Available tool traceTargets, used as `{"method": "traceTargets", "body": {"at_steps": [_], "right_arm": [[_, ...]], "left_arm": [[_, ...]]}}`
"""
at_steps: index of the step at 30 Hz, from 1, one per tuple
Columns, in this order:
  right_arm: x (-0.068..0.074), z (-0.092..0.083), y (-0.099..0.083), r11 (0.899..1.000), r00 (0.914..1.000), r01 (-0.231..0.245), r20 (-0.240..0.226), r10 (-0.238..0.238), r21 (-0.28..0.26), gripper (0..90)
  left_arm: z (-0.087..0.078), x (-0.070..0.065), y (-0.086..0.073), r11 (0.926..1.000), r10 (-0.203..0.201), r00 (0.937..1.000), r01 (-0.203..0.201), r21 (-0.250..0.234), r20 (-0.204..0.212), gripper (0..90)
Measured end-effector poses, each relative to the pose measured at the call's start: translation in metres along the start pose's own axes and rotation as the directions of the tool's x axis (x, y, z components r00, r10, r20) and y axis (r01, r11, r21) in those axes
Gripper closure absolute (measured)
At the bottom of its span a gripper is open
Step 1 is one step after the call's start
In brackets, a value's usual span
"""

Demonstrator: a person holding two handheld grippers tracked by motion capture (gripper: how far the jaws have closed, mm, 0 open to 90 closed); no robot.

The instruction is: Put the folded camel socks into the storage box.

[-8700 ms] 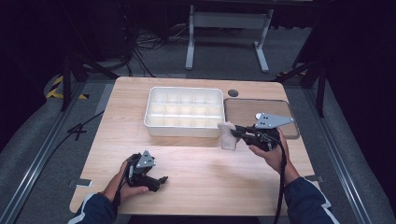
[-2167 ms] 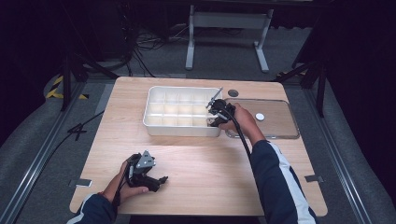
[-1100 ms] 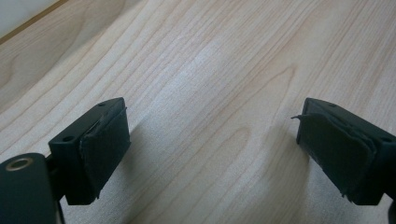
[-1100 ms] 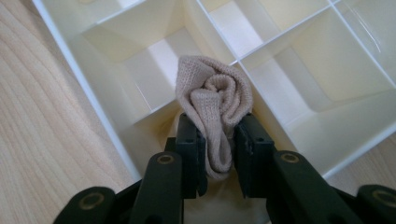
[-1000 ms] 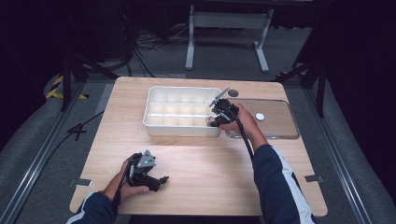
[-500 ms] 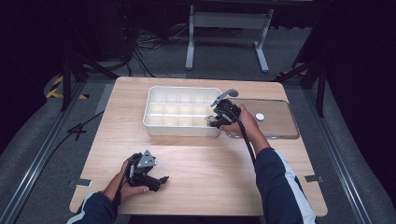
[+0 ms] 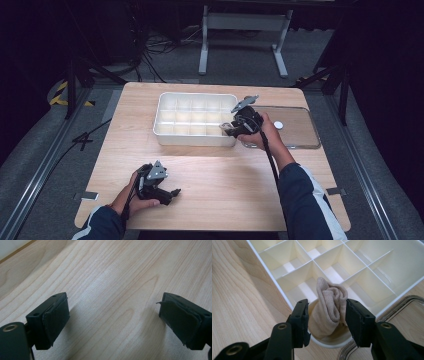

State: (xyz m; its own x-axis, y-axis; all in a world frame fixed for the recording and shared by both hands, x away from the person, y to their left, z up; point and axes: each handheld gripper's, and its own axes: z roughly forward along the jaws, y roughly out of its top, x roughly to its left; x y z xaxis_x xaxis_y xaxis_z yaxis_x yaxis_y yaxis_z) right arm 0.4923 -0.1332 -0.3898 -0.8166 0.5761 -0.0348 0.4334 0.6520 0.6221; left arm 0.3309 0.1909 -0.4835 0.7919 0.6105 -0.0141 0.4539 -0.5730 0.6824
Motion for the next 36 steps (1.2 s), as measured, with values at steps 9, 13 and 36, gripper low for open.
{"method": "traceTargets", "body": {"at_steps": [9,13,36], "right_arm": [[0.008,-0.011,-0.004,1.0,0.9998,0.015,-0.016,-0.015,-0.028,50.4],[0.012,-0.015,-0.004,0.999,0.9994,0.03,-0.014,-0.031,-0.03,48.9],[0.028,-0.038,-0.024,0.996,0.996,0.081,0.04,-0.08,-0.031,39.3]], "left_arm": [[0.0,0.0,0.0,1.0,0.0,1.0,0.0,0.001,0.005,9.3],[0.0,0.0,0.0,1.0,-0.001,1.0,0.001,0.001,0.004,9.3],[0.0,0.0,0.0,1.0,-0.001,1.0,0.001,0.0,0.006,9.2]]}}
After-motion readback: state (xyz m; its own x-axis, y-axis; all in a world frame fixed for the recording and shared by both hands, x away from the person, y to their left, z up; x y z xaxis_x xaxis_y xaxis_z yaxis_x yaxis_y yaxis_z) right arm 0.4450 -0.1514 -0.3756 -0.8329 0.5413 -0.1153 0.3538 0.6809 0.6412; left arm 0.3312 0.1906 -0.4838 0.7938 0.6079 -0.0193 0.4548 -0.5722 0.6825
